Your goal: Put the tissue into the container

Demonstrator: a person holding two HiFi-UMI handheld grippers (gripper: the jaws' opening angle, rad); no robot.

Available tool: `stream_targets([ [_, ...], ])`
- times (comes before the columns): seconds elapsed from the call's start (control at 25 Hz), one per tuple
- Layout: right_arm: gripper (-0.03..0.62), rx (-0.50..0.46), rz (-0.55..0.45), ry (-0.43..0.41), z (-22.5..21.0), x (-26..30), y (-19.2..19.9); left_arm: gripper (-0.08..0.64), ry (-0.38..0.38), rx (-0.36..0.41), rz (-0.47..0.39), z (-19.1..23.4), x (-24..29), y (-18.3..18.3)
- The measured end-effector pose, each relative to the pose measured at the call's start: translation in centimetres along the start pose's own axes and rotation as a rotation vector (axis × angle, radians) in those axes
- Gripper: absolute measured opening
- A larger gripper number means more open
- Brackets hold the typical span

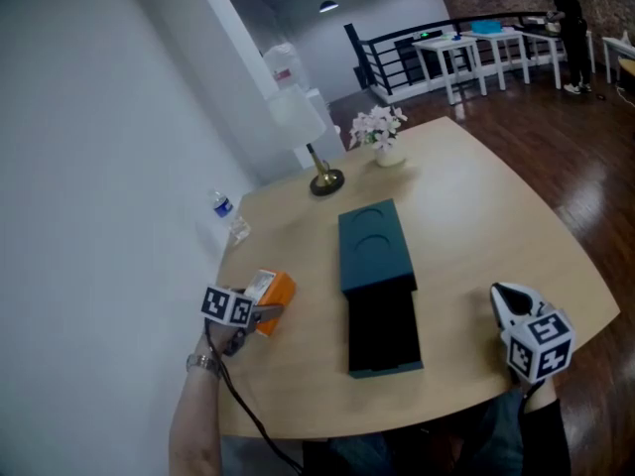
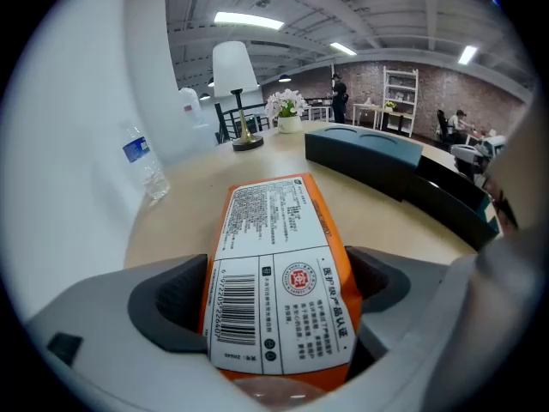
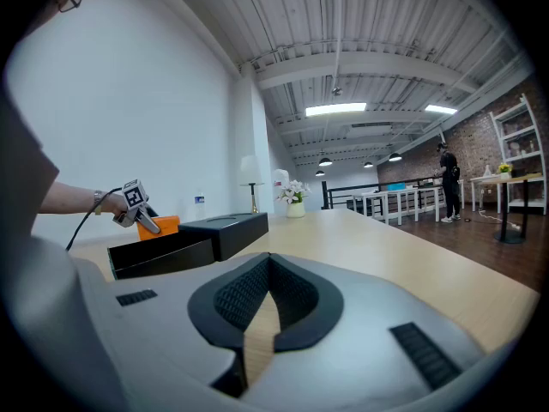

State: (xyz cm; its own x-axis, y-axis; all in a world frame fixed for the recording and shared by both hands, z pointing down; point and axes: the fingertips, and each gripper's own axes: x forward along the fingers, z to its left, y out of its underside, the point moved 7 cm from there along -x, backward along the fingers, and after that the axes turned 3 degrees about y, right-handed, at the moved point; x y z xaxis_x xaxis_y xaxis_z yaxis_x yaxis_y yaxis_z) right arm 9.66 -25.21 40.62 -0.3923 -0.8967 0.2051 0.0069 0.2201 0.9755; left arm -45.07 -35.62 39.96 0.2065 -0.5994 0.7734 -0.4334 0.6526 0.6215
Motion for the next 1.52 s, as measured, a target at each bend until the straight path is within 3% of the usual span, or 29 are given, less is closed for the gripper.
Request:
stream_targets([
  [0.28,0.006,0.002,-0.001,0.003,-0.1,0.1,0.0,0.439,-0.082,-0.022,-0.040,-0.9,-1.4,0.3],
  [0.44,0.006,0.003,-0.003,0.004,0.0,0.1,0.1,0.433,-0.087,-0.082,-0.164,-3.5,-4.8,0.2],
  [0.72,0.006,-0.003,-0.006,0.012,-0.1,0.2,0.0,0.431,-0.006,-0.244,-0.441,-12.8,-11.4,-1.6],
  [0.92,0.006,0.002,-0.002,0.015,-0.1,0.4,0.2,0.432,0.079,-0.374,-0.556,-19.8,-11.2,-3.6],
  [1.08,0.006,0.002,-0.003,0.016,-0.1,0.5,0.2,0.433,0.020,-0.397,-0.513,-24.3,-8.7,-5.1],
  [1.28,0.006,0.005,-0.003,0.015,0.0,0.7,0.4,0.434,-0.129,-0.339,-0.413,-27.2,-6.7,-6.3],
  [1.52,0.006,-0.002,-0.003,0.019,0.0,0.5,0.3,0.435,-0.154,-0.330,-0.403,-29.0,-6.6,-8.0],
])
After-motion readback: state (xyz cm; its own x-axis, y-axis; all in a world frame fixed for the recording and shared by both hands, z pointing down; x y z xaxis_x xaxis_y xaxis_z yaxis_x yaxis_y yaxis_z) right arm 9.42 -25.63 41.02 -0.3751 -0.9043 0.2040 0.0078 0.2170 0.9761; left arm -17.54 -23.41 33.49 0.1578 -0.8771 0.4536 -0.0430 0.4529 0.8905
